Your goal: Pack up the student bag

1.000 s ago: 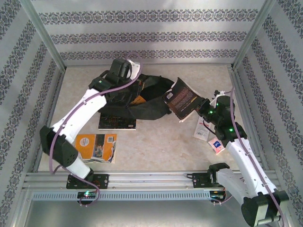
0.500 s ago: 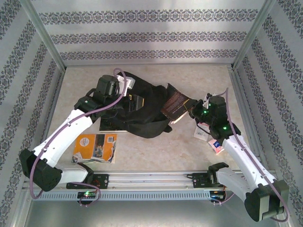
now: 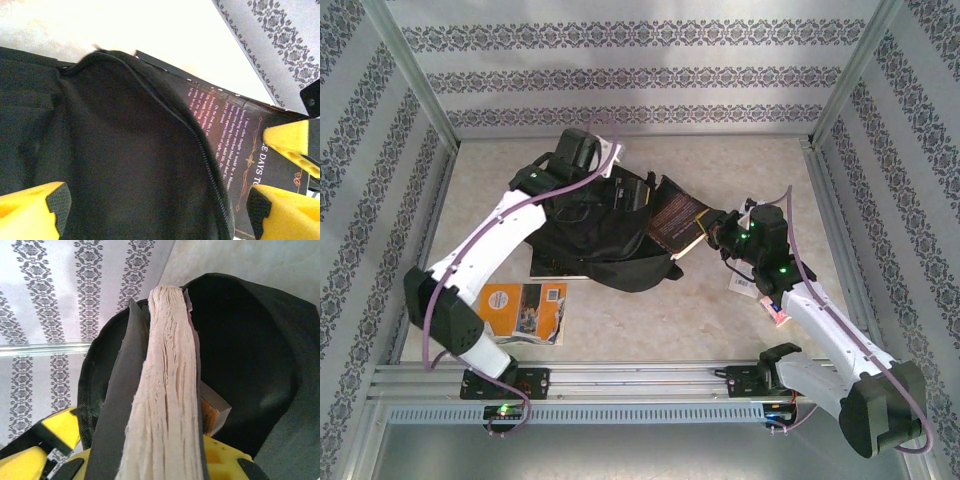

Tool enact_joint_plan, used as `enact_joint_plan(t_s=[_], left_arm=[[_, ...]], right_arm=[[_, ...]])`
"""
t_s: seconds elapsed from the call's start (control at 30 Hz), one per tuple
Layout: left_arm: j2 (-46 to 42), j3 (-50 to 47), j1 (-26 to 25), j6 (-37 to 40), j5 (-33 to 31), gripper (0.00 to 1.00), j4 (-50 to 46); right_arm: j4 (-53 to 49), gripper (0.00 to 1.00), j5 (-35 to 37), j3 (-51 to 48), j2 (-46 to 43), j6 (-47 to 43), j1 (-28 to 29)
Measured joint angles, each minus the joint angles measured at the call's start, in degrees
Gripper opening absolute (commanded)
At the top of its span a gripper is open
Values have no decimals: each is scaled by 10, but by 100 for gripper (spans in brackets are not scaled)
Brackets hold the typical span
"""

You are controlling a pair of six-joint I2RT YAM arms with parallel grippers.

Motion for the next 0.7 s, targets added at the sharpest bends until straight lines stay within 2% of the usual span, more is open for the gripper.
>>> enact_joint_plan(t_s=[0.13, 0.23, 0.3, 0.43, 0.5, 0.53, 0.7], left_arm=[[46, 48, -29, 11, -1, 92, -32], [67, 66, -44, 16, -5, 88, -49], [76, 70, -49, 19, -16, 77, -58], [97, 80, -48, 26, -54, 43, -82], [109, 92, -48, 33, -69, 18, -93], [116, 101, -48, 36, -76, 0, -98], [130, 136, -48, 53, -110, 0, -124]], right_arm=[[6, 0, 0, 0, 0, 0, 5], [8, 0, -2, 0, 0, 0, 5], [10, 0, -3, 0, 0, 0, 5], [16, 0, -6, 0, 0, 0, 5], [18, 0, -7, 0, 0, 0, 6], [19, 0, -9, 0, 0, 0, 6], [7, 0, -10, 0, -2, -12, 7]])
